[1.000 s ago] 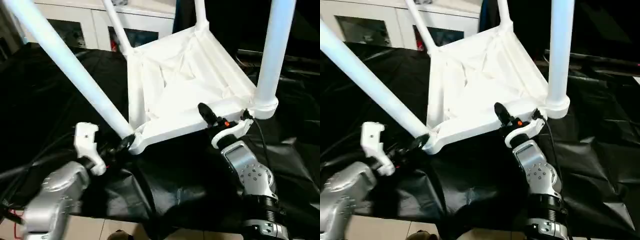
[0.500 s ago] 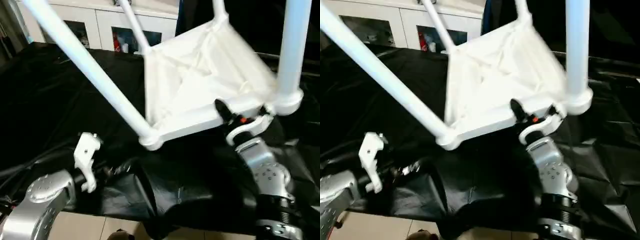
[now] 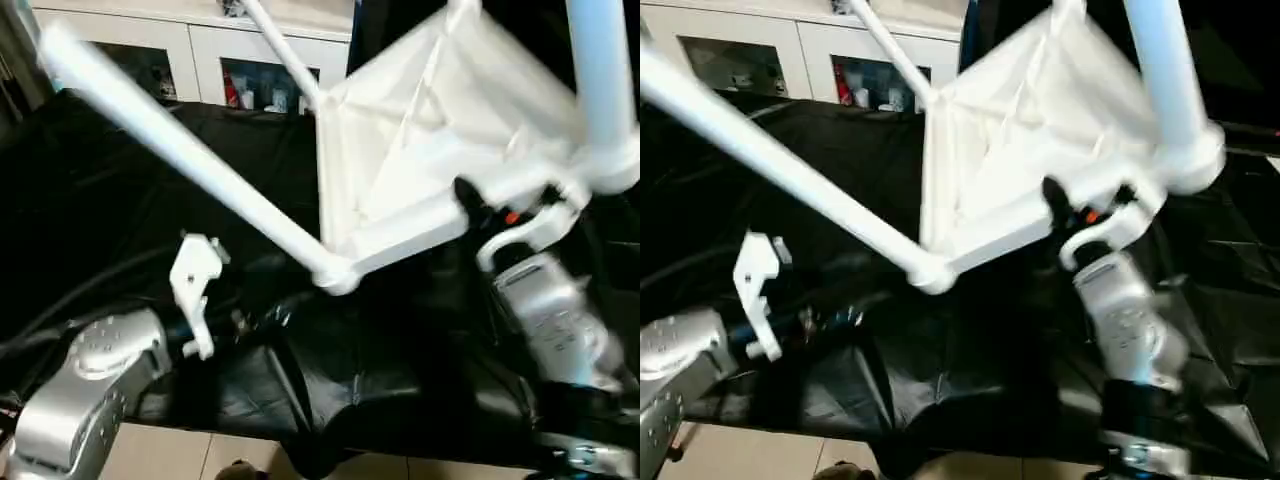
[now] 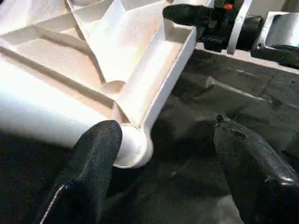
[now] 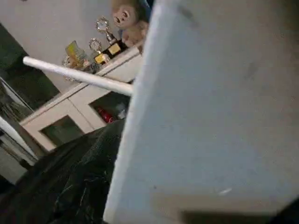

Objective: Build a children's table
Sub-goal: Flip table

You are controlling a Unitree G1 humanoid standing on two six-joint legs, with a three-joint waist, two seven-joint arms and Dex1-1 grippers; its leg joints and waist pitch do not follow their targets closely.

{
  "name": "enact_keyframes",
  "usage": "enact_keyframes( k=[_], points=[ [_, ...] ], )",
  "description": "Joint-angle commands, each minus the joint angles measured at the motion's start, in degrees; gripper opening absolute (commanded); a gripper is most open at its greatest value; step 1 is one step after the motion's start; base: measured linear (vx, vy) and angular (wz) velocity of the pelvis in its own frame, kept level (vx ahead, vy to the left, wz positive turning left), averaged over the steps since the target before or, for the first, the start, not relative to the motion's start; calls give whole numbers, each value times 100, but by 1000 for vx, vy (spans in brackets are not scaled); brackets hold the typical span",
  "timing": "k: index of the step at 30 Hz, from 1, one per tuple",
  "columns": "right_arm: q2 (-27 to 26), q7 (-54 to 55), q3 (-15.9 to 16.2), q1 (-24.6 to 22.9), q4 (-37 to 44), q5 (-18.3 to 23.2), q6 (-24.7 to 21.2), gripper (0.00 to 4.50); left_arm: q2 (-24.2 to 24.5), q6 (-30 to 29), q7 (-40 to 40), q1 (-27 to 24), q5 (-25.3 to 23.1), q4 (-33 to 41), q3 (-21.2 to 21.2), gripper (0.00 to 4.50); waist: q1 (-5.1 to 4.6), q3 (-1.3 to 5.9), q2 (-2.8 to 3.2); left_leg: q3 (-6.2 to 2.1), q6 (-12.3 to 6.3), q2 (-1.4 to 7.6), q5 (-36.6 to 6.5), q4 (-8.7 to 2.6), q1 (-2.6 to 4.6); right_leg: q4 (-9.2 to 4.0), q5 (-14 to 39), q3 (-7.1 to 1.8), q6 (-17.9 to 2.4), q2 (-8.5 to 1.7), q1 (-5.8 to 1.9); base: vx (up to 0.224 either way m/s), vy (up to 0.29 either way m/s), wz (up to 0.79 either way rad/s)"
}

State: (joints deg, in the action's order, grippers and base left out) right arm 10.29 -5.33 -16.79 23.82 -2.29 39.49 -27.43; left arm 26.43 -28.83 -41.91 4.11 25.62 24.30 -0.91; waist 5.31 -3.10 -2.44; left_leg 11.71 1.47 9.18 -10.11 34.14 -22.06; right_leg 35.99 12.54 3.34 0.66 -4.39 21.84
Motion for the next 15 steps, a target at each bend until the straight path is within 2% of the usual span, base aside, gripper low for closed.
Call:
enact_keyframes(
  k=[1, 8, 14, 15],
  points=[
    [388, 30, 223, 3, 219, -762, -52, 200, 23, -34, 66, 62, -7, 78, -1, 364, -21, 324, -11, -194, 416, 388, -1148, -459, 171, -437, 1121, -310, -553, -396, -112, 0, 0, 0],
    [723, 436, 299, 163, 308, -867, -485, 200, 12, -58, 141, 173, -62, 58, -56, 364, -20, 337, -15, -190, 446, 384, -1168, -446, 204, -429, 1021, -307, -559, -369, -93, 0, 0, 0],
    [917, 655, 401, 225, 391, -1033, -920, 200, -49, 7, 215, 290, -98, 53, -125, 364, 40, 347, -30, -191, 515, 389, -1180, -446, 213, -411, 857, -307, -493, -366, -96, 0, 0, 0],
    [1021, 706, 504, 244, 436, -1130, -1018, 200, -44, 27, 223, 306, -105, 45, -126, 364, 52, 343, -34, -193, 534, 387, -1199, -447, 210, -417, 907, -306, -482, -370, -99, 0, 0, 0]
  ],
)
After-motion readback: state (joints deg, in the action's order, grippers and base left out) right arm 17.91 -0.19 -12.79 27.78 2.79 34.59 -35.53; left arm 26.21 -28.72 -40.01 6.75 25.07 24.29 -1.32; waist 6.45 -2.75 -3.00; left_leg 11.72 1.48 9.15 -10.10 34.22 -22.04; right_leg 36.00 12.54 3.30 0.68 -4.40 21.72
